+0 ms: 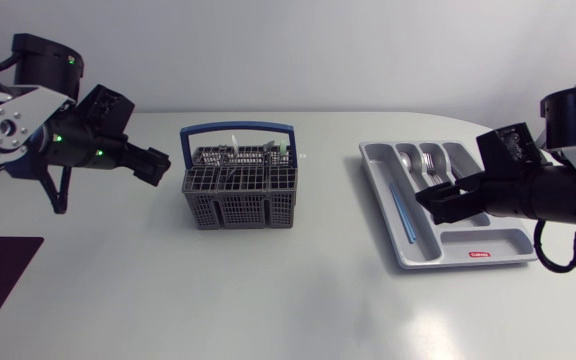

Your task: Unload the cutlery basket into the drawer organizer.

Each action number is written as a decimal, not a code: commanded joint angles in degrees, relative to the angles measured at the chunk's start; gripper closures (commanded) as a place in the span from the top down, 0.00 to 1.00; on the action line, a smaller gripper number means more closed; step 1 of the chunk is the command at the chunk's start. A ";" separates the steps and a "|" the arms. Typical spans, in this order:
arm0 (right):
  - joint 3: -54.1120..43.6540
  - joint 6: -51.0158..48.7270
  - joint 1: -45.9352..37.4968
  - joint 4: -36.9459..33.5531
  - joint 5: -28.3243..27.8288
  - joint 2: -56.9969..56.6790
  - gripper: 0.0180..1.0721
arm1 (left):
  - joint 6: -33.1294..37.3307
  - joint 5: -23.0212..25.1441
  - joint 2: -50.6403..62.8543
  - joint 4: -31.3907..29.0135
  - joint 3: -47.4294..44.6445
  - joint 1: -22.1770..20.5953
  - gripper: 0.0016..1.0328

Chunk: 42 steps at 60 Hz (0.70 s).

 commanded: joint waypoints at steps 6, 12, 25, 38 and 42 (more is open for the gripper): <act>1.75 -3.43 2.67 -0.71 -0.76 3.63 0.95 | 4.09 8.68 8.91 0.30 5.22 1.75 0.94; 1.57 -5.71 3.82 -0.10 -2.17 4.51 0.95 | 7.16 15.71 11.99 0.65 6.89 3.51 0.94; 3.07 -6.94 5.66 0.87 -2.34 8.02 0.95 | 11.65 23.09 14.36 0.21 8.03 5.44 0.86; 2.28 -7.21 6.45 3.68 -1.82 11.63 0.95 | 12.17 22.39 0.83 -3.39 3.20 0.70 0.84; 2.01 -7.56 6.45 4.12 -1.64 12.24 0.95 | 10.86 19.40 -1.64 -3.57 2.32 -2.55 0.78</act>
